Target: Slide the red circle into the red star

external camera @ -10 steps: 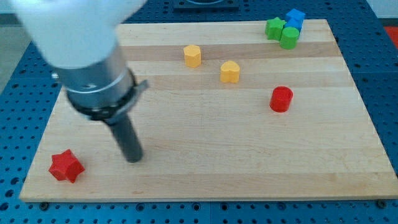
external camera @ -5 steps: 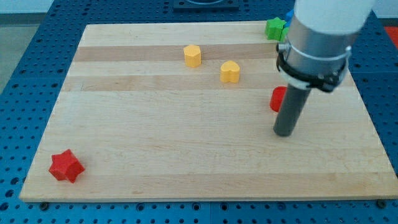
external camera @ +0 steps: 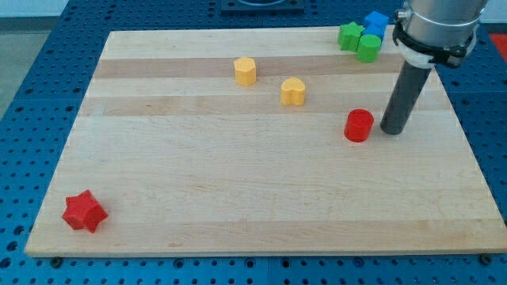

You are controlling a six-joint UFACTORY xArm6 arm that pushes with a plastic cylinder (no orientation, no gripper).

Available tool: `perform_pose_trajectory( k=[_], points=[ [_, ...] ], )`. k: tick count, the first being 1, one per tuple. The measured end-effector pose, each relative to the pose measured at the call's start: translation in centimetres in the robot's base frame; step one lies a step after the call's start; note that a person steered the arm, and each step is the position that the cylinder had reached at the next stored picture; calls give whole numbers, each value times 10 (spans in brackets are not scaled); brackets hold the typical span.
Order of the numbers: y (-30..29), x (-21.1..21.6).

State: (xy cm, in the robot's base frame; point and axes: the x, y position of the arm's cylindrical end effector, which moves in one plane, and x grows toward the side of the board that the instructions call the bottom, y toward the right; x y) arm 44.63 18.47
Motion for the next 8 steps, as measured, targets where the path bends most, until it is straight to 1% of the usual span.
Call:
perform_pose_trajectory(
  k=[1, 3, 5, 8],
  points=[
    [-23, 2],
    [-39, -19],
    [-83, -18],
    [-106, 15]
  ],
)
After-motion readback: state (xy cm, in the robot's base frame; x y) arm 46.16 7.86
